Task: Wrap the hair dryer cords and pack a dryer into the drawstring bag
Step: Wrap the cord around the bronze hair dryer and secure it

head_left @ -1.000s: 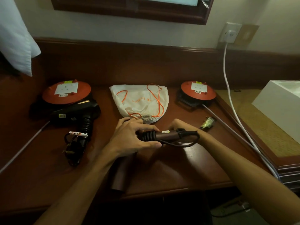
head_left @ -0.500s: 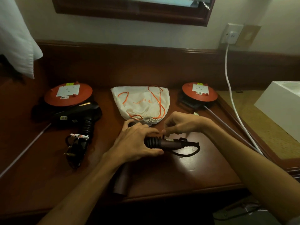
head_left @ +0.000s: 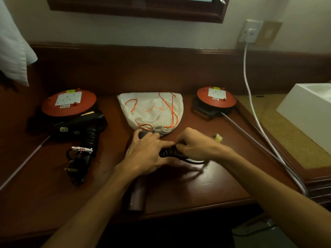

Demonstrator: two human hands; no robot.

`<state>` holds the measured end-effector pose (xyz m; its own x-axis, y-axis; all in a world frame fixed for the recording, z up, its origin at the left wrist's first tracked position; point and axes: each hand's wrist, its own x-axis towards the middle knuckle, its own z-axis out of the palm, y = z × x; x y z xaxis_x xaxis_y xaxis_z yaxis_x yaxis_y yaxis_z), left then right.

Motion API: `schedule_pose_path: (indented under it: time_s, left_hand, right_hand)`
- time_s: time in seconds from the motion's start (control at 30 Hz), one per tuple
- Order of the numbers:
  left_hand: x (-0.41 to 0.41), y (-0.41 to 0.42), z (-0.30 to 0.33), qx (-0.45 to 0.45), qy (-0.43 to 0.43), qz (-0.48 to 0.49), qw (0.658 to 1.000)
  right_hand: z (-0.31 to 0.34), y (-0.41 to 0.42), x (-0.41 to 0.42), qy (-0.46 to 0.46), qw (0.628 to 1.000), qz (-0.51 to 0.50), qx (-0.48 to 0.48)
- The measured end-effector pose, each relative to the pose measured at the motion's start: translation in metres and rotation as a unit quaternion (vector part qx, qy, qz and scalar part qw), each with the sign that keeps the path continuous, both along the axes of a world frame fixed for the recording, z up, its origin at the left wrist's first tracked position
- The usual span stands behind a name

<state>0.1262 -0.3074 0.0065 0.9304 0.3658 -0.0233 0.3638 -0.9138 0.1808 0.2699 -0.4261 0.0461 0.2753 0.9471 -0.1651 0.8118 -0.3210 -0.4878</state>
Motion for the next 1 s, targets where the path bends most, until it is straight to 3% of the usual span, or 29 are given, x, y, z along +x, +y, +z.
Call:
schedule_pose_path:
  time_s: [0.1,0.5,0.7,0.83,1.0]
  left_hand:
    - [0.008,-0.003,0.003,0.001,0.022,-0.004,1.000]
    - [0.015,-0.006,0.010,0.010,0.078,-0.033,0.996]
    - [0.012,-0.008,0.013,0.002,0.073,-0.046,0.996]
    - [0.013,-0.003,0.010,-0.011,0.053,-0.047,0.997]
    - [0.013,0.001,0.001,0.003,0.065,-0.064,0.996]
  right_hand:
    - [-0.015,-0.005,-0.011,0.029,0.997,-0.077,0.012]
    - [-0.033,-0.031,-0.017,0.238,0.966,-0.086,0.056]
    - [-0.033,-0.030,-0.021,0.118,0.983,-0.104,0.094]
    - [-0.030,-0.049,-0.026,0.212,0.969,-0.082,0.097]
    - [-0.053,-0.083,-0.033,0.197,0.971,-0.077,0.115]
